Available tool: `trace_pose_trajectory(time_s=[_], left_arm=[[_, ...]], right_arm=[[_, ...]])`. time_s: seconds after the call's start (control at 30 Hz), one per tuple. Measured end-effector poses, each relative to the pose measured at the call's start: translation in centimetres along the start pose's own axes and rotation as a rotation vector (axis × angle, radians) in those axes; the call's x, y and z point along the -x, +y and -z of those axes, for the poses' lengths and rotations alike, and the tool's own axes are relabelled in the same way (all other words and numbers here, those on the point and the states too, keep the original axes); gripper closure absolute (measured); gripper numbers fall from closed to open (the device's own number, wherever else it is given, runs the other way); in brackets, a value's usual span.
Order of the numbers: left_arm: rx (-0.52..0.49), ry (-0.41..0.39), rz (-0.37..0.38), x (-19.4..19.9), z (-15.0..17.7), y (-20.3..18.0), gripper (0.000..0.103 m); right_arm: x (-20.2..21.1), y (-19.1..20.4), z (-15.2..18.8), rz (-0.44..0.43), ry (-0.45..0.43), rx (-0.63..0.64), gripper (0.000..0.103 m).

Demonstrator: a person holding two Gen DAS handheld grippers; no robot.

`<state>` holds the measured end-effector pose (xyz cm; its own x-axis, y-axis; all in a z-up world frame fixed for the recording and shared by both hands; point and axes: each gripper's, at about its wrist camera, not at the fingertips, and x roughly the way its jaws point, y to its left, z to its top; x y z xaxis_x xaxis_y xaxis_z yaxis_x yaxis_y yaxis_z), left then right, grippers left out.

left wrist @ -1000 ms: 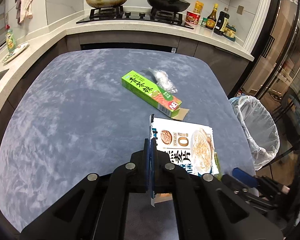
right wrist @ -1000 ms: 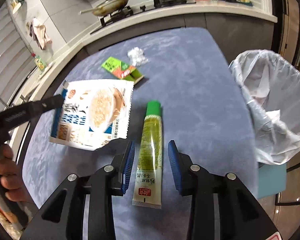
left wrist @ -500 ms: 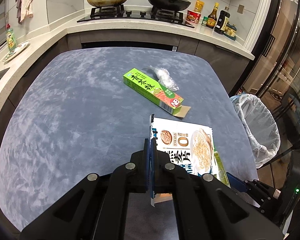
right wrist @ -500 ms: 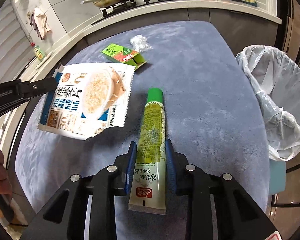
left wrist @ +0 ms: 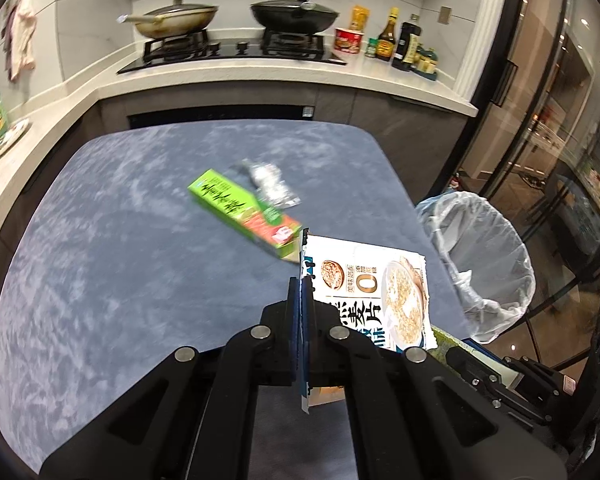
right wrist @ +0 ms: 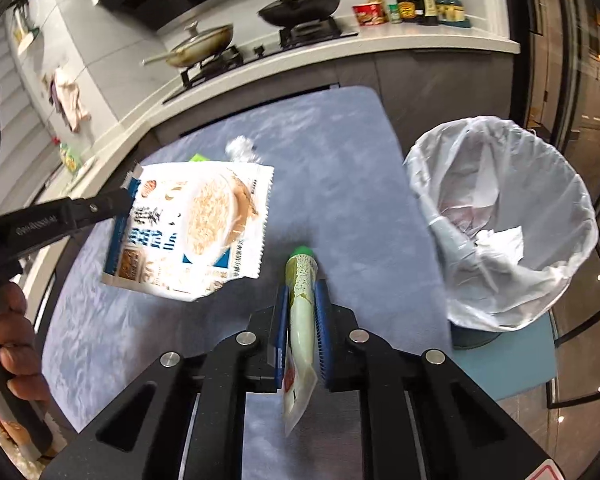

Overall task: Collect trash
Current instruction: 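Carry the packet and tube over the bin and open both tools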

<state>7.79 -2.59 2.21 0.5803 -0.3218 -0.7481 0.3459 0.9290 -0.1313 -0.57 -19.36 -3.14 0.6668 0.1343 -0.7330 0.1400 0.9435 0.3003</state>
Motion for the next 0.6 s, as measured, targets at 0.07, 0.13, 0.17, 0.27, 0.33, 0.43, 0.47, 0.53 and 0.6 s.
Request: trace_pose_trajectory(time_s=[0.07, 0.13, 0.17, 0.27, 0.33, 0.43, 0.47, 0.53, 0.6], left_arm=[[-0.019, -0.003, 0.011, -0.1, -0.4, -1.1, 0.103], [-0.044, -0.006, 0.021, -0.4, -1.0, -2.4, 0.103], [-0.053, -0.006, 0.026, -0.6, -1.3, -3.0, 0.103], [-0.088, -0.010, 0.045, -1.3, -2.4, -5.3, 0.103], [-0.109, -0.015, 0.054, -1.9, -3.1, -6.8, 0.103], [-0.145, -0.013, 0.068, -3.4, -4.2, -9.6, 0.103], [-0.161, -0.012, 0.070, -4.1, -4.5, -10.6, 0.103], [-0.191, -0.004, 0.067, -5.6, -5.1, -12.8, 0.103], [-0.208, 0.007, 0.068, -6.9, -5.5, -14.5, 0.103]], right_arm=[[0.9, -0.7, -0.5, 0.009, -0.027, -0.011, 0.090], [1.9, -1.6, -1.2, 0.020, -0.054, -0.025, 0.091], [2.6, -2.4, -1.6, 0.033, -0.074, -0.040, 0.091], [4.2, -4.6, -2.8, 0.072, -0.118, -0.083, 0.091], [5.1, -6.4, -3.5, 0.110, -0.143, -0.111, 0.091], [5.8, -9.4, -4.3, 0.163, -0.163, -0.155, 0.091], [5.8, -10.3, -4.6, 0.179, -0.167, -0.167, 0.091], [5.8, -12.2, -5.1, 0.212, -0.169, -0.195, 0.091], [5.7, -13.6, -5.4, 0.236, -0.169, -0.217, 0.091]])
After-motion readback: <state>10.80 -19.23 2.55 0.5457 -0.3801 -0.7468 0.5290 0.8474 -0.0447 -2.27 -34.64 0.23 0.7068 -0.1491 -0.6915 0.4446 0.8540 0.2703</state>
